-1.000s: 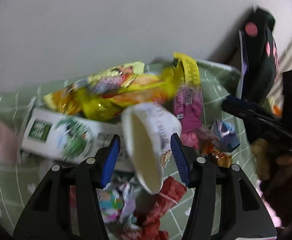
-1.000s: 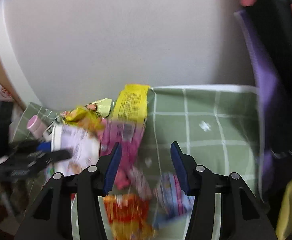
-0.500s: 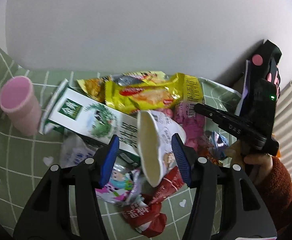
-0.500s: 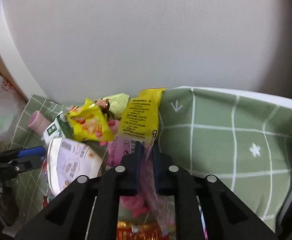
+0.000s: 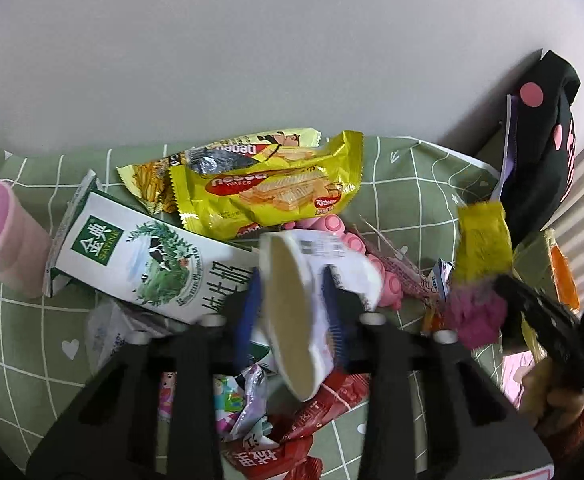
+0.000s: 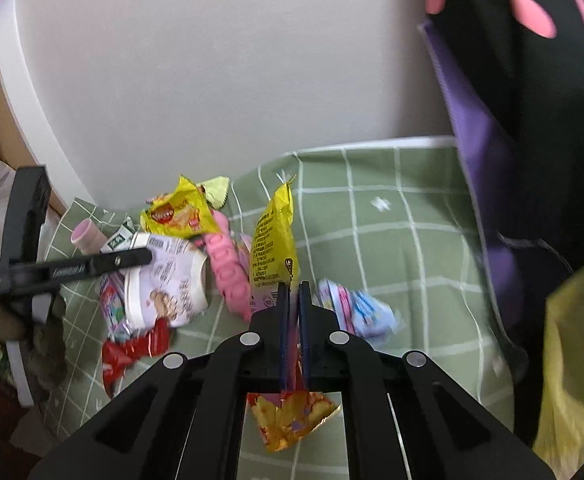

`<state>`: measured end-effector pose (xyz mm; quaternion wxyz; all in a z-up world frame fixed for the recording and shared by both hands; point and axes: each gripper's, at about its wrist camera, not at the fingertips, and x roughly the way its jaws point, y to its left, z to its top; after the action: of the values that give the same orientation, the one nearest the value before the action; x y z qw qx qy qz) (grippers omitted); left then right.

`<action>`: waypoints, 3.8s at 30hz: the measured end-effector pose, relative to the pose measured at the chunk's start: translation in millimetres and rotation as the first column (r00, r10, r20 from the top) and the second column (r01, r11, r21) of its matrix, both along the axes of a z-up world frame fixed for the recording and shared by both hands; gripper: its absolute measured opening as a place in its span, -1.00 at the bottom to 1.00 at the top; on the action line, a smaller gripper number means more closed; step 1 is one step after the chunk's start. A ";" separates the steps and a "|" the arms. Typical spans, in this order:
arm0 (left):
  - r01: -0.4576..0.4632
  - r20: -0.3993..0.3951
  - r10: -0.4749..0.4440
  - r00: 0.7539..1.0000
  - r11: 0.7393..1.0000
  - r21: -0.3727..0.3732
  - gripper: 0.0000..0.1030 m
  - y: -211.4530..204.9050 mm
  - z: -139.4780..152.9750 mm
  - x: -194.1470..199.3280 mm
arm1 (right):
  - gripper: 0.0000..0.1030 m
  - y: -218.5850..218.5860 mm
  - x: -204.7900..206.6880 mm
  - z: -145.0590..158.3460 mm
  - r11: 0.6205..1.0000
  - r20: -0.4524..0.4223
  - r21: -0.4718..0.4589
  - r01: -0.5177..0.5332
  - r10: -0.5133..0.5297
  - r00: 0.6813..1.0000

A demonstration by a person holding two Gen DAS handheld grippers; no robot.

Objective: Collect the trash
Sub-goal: 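Grasp the white yogurt cup with the left gripper while the right grasps the yellow-pink wrapper, then carry both items over the bin and open both grippers to drop them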

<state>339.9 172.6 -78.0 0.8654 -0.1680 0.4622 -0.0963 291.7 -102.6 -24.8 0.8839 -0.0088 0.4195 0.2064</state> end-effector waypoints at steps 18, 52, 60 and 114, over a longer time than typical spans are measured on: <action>0.148 0.108 -0.144 0.984 0.989 -0.026 -0.53 -52.5 36.4 -28.9 | -0.13 -35.4 -41.9 -35.1 0.992 -0.106 0.050 0.112 -0.106 0.989; 0.359 0.464 -0.399 0.791 0.917 0.175 -0.53 -162.4 188.9 -65.1 | -0.83 -95.5 -93.7 113.4 0.974 0.305 0.014 0.226 -0.220 0.927; 0.456 0.504 -0.500 0.704 0.863 0.218 -0.53 -222.4 210.0 -79.1 | -0.83 -149.1 -120.1 152.9 0.946 0.395 0.028 0.324 -0.308 0.866; 0.662 0.162 -0.699 0.696 0.713 0.233 -0.52 -440.2 87.5 7.6 | -0.75 -313.8 -50.7 17.6 0.912 0.037 -0.083 0.402 -0.400 0.916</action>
<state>347.6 -267.6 9.4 0.8270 0.0966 0.3901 -0.3932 241.0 -416.4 -7.2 0.9102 0.0362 0.4126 0.0016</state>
